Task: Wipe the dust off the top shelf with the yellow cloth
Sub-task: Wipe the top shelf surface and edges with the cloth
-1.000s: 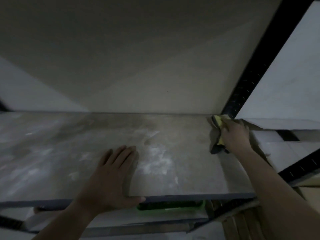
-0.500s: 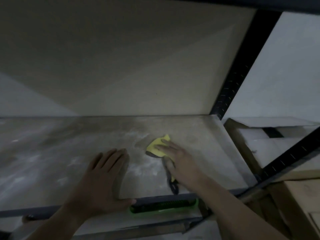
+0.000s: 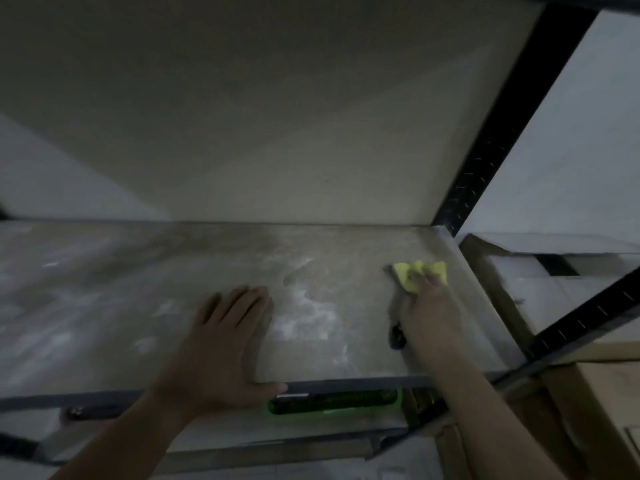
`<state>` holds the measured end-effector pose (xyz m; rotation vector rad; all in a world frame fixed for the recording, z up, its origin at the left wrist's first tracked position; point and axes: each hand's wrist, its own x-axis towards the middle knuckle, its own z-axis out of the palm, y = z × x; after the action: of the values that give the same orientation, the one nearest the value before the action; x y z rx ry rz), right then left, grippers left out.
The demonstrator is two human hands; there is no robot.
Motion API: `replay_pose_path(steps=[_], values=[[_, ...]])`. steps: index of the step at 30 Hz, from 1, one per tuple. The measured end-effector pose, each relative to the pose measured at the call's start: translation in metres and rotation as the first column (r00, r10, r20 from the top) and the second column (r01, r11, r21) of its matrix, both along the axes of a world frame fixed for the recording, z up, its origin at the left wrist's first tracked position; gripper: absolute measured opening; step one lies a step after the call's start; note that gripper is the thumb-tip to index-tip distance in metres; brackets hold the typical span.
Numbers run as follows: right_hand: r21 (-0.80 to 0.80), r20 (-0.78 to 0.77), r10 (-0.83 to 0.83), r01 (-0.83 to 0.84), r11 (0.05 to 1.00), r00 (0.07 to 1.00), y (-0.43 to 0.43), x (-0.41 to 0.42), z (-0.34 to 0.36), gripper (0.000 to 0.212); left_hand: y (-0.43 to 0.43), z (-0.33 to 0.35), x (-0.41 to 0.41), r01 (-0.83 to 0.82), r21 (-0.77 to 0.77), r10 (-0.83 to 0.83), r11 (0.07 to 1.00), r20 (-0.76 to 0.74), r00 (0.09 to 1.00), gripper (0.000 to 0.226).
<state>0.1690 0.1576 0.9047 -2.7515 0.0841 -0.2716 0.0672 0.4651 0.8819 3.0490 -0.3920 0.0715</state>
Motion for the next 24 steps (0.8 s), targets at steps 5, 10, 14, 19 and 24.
replay_pose_path(steps=[5,10,14,19,24], values=[[0.172,0.112,0.417,-0.431,0.886,0.902,0.099,-0.051,-0.014,0.039,0.000,0.002,-0.002,0.008,-0.012,-0.008,1.000,-0.005,1.000,0.125],[0.249,0.001,0.325,-0.315,0.916,0.946,0.032,-0.019,0.018,0.046,0.000,0.002,-0.003,0.013,-0.015,-0.013,1.000,0.008,1.000,0.124],[0.018,-0.052,0.058,-0.057,0.998,0.997,-0.047,0.013,0.017,0.044,0.001,0.000,-0.001,0.009,-0.031,-0.008,0.999,0.003,1.000,0.128],[-0.020,-0.028,0.041,-0.042,0.999,0.999,-0.001,-0.019,-0.003,0.050,0.000,-0.002,0.000,0.022,-0.033,-0.021,0.999,0.020,1.000,0.127],[0.140,0.020,0.425,-0.424,0.895,0.905,0.095,-0.045,-0.006,0.045,0.001,0.001,-0.002,0.034,-0.056,-0.030,0.998,0.060,0.998,0.125]])
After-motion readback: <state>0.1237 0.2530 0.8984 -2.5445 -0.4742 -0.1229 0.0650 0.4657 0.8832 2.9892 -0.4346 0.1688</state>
